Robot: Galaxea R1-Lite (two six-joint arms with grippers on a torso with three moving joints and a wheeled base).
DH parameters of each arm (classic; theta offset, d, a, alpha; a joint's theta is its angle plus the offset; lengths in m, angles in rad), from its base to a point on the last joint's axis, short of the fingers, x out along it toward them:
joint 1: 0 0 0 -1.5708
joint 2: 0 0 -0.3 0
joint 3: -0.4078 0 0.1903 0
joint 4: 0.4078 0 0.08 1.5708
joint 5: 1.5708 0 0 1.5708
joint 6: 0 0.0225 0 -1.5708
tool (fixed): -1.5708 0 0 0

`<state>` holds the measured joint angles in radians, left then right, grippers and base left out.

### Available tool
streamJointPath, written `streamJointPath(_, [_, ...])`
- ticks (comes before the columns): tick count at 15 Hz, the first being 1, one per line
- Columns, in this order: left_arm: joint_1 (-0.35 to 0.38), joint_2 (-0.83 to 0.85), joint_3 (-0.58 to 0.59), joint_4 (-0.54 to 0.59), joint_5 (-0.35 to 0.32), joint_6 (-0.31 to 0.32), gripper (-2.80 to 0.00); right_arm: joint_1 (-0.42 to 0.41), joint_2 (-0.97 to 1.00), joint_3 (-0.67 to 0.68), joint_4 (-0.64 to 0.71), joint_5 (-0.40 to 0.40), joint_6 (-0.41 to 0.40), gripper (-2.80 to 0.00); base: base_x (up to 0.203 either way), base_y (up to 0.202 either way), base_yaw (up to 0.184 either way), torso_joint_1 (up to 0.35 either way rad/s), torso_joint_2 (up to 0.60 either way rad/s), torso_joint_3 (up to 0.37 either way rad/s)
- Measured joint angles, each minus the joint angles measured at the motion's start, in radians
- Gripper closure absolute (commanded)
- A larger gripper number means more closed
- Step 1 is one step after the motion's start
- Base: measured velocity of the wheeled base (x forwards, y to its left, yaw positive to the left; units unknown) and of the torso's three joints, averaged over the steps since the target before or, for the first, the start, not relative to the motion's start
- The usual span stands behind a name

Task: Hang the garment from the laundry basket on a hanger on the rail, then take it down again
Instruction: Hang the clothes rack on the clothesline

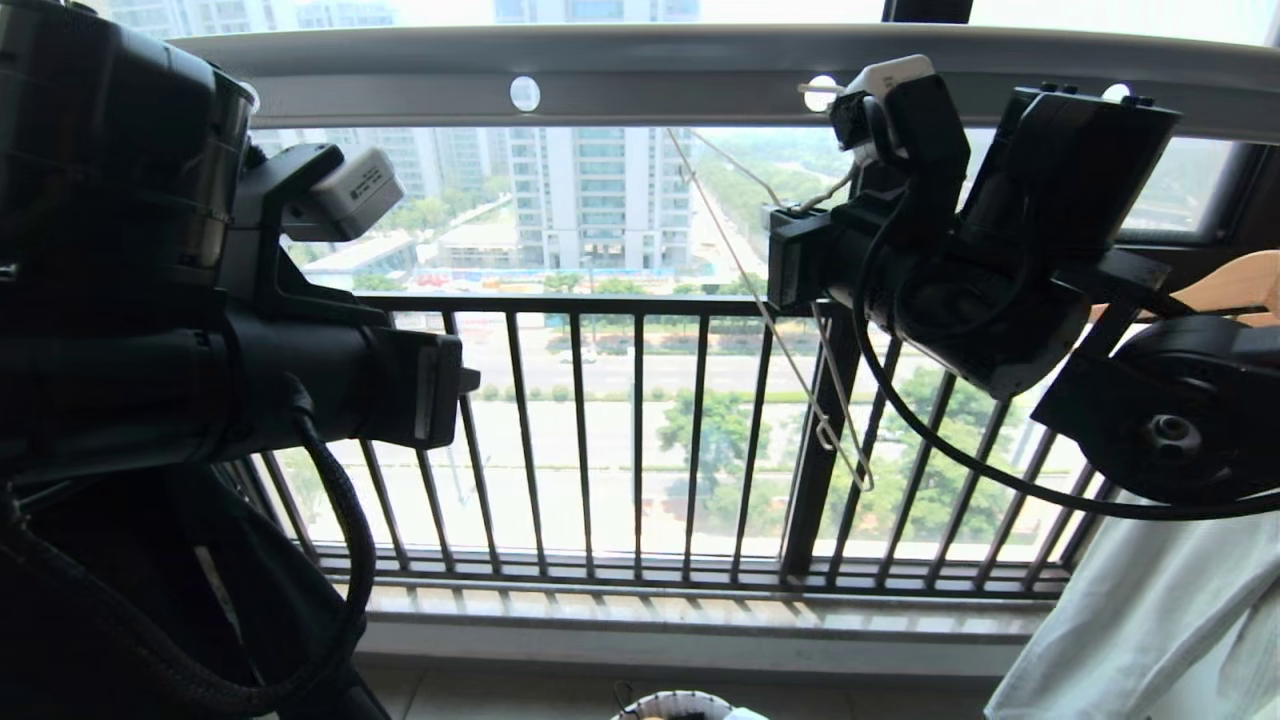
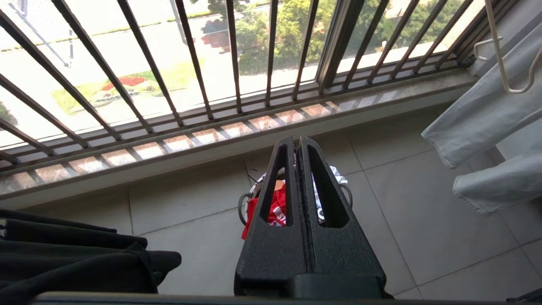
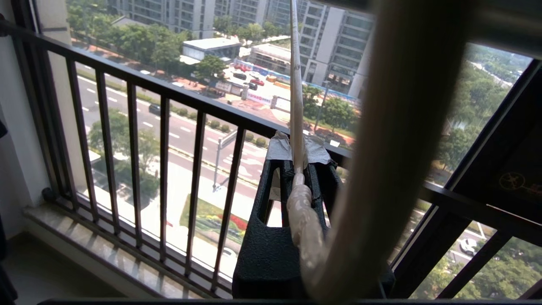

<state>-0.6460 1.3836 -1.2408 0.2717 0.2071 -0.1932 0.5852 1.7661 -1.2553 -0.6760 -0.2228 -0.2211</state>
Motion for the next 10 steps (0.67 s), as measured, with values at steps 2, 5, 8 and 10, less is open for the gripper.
streamJointPath(2, [0.0,-0.003,0.0,0.0,0.0,0.0,0.0,-0.007,0.017,-0.03,0.009,0.0,0.0,0.0,0.0,0.0,0.0,0.0,0.0,0.0])
streamJointPath(5, [0.0,-0.006,0.0,0.0,0.0,0.0,0.0,-0.036,0.026,-0.05,0.035,0.001,0.006,0.0,0.0,0.0,0.0,0.0,0.0,0.0])
streamJointPath(8, [0.0,-0.006,0.001,0.0,0.0,0.002,0.0,-0.043,0.023,-0.039,0.039,0.001,0.021,0.0,0.0,0.0,0.0,0.0,0.0,0.0])
streamJointPath(10, [0.0,-0.009,0.001,0.0,0.0,0.001,0.0,-0.046,0.024,-0.049,0.042,0.0,0.021,0.0,0.0,0.0,0.0,0.0,0.0,0.0])
